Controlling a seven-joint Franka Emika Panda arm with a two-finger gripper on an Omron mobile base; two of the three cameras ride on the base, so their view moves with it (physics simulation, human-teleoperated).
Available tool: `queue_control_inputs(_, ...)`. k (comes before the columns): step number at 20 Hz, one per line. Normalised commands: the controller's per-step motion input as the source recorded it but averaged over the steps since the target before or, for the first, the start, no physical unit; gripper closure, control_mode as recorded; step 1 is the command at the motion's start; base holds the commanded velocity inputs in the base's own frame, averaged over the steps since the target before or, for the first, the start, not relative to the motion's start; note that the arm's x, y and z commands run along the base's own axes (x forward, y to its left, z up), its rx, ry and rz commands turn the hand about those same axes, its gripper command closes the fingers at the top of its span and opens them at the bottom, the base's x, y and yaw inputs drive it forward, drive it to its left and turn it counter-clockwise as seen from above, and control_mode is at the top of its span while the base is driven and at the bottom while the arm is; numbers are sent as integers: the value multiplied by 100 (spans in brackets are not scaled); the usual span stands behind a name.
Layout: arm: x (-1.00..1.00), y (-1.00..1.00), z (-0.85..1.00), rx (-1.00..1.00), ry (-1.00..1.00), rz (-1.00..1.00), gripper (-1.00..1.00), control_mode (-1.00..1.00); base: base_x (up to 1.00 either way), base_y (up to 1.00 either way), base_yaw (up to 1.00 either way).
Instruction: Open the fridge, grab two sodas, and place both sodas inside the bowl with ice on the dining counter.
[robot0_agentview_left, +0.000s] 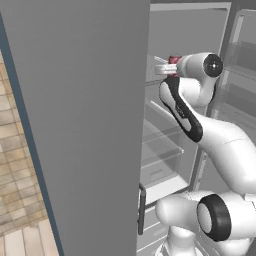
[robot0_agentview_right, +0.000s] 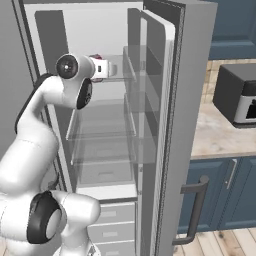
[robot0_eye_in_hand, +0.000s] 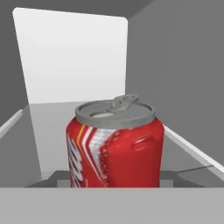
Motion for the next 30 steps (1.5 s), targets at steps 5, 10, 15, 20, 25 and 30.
queue_control_inputs(5,-99,-6,0,0,10,0,100,-100,0,0,0)
queue_control_inputs(10,-100,-5,1,0,10,0,100,-100,0,0,0)
queue_control_inputs(15,-100,0,0,0,10,0,100,-100,0,0,0)
queue_control_inputs(20,-100,0,0,0,9,-2,100,-100,0,0,0)
queue_control_inputs(25,-100,4,-11,0,4,-4,100,-100,0,0,0)
queue_control_inputs(30,-100,0,-42,0,0,-2,100,-100,0,0,0)
